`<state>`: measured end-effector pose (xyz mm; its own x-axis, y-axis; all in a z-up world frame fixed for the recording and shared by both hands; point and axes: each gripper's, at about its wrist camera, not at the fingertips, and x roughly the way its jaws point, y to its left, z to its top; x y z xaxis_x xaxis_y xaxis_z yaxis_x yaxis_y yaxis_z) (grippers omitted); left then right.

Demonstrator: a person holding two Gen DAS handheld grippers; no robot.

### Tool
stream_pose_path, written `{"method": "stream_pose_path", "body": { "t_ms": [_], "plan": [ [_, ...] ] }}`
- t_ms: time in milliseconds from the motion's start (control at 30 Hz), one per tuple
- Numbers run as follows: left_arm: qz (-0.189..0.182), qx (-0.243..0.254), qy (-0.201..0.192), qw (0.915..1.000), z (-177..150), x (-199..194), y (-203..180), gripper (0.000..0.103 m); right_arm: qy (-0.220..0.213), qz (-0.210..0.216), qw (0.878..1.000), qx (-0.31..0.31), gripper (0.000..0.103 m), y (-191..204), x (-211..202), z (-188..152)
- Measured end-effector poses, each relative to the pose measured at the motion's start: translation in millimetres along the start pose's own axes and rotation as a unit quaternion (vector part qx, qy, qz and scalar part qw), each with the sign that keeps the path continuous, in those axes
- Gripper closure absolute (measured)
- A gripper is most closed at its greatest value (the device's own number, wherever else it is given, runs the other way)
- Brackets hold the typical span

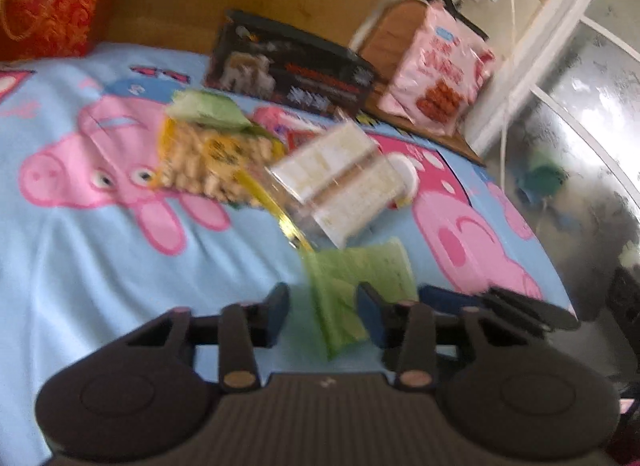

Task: Organize snacks
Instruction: 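Carry the green packet into the black tin box and open the left tool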

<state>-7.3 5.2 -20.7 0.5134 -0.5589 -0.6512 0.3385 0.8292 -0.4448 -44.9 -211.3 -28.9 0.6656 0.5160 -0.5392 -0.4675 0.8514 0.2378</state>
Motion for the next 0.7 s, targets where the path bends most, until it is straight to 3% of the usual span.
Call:
{"method": "stream_pose_path", "body": {
  "t_ms": [67, 100, 133, 300, 433, 567, 700],
  "plan": [
    [-0.012, 0.006, 0.007, 0.9999, 0, 4, -6, 0.075, 0.006, -0.005, 1.000, -0.025, 0.039, 10, 3, -1],
    [-0.007, 0.016, 0.007, 0.9998, 1, 4, -10, 0.075, 0.012, -0.005, 0.999, -0.046, 0.055, 16, 5, -1],
    [-0.002, 0.022, 0.006, 0.9997, 2, 2, -13, 0.075, 0.015, -0.009, 0.998, -0.062, 0.059, 22, 7, 0],
    [-0.031, 0.037, -0.022, 0.9986, 31, -26, -19, 0.075, -0.010, -0.001, 0.998, -0.065, 0.064, 24, -9, 17],
    [-0.019, 0.069, -0.068, 0.9951, 88, -33, -37, 0.075, -0.066, -0.010, 0.994, -0.084, 0.065, 23, -18, 56],
    [0.003, 0.086, -0.104, 0.9909, 161, -7, -39, 0.074, -0.114, -0.043, 0.987, -0.102, 0.065, 4, 2, 111],
    [0.030, 0.068, -0.104, 0.9918, 212, 41, -25, 0.074, -0.098, -0.047, 0.992, -0.064, 0.065, -41, 53, 167]
  ]
}}
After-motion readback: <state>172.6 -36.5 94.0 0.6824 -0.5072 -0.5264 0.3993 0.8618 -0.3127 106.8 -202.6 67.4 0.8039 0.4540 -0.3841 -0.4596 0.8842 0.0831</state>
